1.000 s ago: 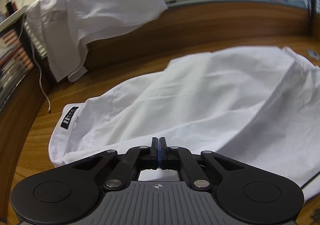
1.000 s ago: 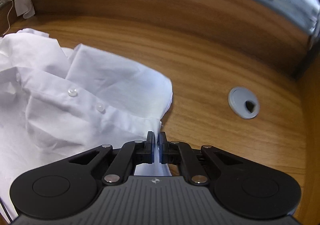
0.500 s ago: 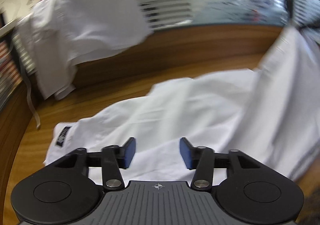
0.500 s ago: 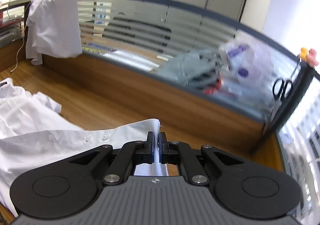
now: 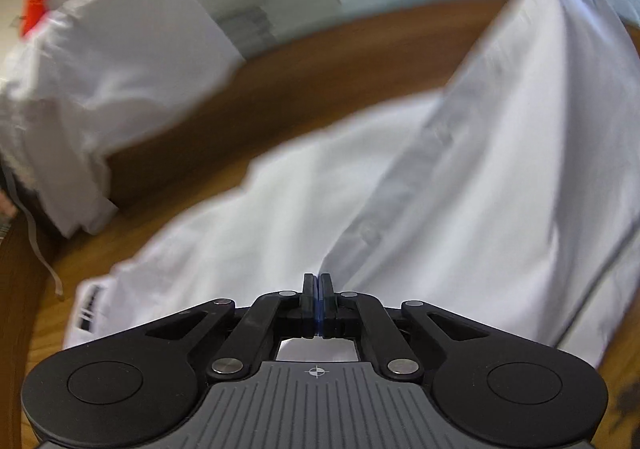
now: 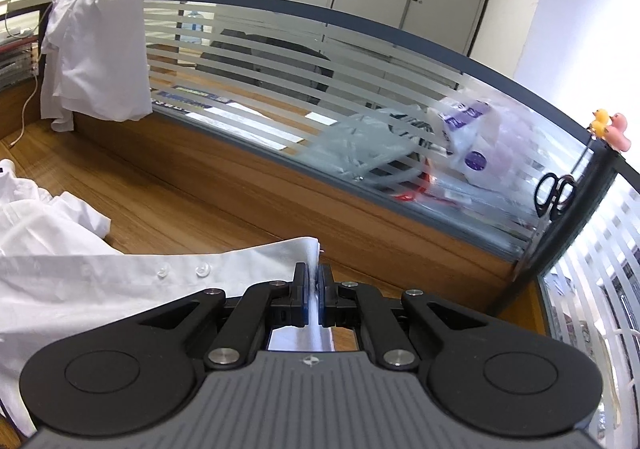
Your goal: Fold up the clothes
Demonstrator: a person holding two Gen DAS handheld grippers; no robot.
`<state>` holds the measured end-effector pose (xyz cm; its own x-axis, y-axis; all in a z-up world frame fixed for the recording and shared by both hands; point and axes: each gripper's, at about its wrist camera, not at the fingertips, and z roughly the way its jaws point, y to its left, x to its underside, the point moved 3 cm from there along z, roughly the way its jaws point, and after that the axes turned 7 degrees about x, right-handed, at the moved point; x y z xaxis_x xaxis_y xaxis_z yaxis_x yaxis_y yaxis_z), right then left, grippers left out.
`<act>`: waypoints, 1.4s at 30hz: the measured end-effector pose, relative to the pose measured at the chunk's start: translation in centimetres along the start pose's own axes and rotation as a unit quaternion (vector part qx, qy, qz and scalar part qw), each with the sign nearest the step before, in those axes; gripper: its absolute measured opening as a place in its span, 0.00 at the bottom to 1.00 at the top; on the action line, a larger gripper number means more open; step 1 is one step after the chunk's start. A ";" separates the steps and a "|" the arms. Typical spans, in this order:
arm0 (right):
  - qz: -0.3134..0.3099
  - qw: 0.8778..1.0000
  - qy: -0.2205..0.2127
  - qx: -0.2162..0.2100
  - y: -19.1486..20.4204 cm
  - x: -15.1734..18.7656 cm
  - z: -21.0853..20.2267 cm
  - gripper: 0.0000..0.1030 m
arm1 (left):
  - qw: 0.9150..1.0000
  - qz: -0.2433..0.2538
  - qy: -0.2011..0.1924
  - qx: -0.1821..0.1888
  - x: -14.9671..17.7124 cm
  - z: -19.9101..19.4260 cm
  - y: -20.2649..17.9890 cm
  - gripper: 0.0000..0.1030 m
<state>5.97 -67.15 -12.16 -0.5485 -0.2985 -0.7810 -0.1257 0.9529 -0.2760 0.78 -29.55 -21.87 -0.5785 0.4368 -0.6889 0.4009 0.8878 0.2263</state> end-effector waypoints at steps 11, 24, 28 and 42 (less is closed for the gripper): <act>-0.008 0.999 0.044 -0.002 -0.4 0.8 5.5 0.05 | 0.998 -0.028 -0.015 -0.060 -5.0 1.8 5.4 0.17; -0.002 0.994 0.081 -0.075 -0.4 2.5 4.1 0.26 | 0.998 -0.046 -0.013 -0.045 -2.8 -4.5 6.5 0.61; -0.008 0.990 0.100 -0.101 -0.1 5.0 1.9 0.26 | 0.997 -0.053 0.004 -0.047 -0.6 -6.5 5.6 0.64; -0.030 0.972 0.182 -0.143 2.4 16.0 -3.9 0.27 | 0.991 -0.095 0.087 -0.046 8.4 -8.8 -0.2 0.73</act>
<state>-6.35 -69.39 -23.12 -0.7823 -0.3652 -0.5047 -0.3629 0.9256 -0.1072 -10.39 -24.78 -21.68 -0.7537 0.2716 -0.5985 0.2114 0.9624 0.1706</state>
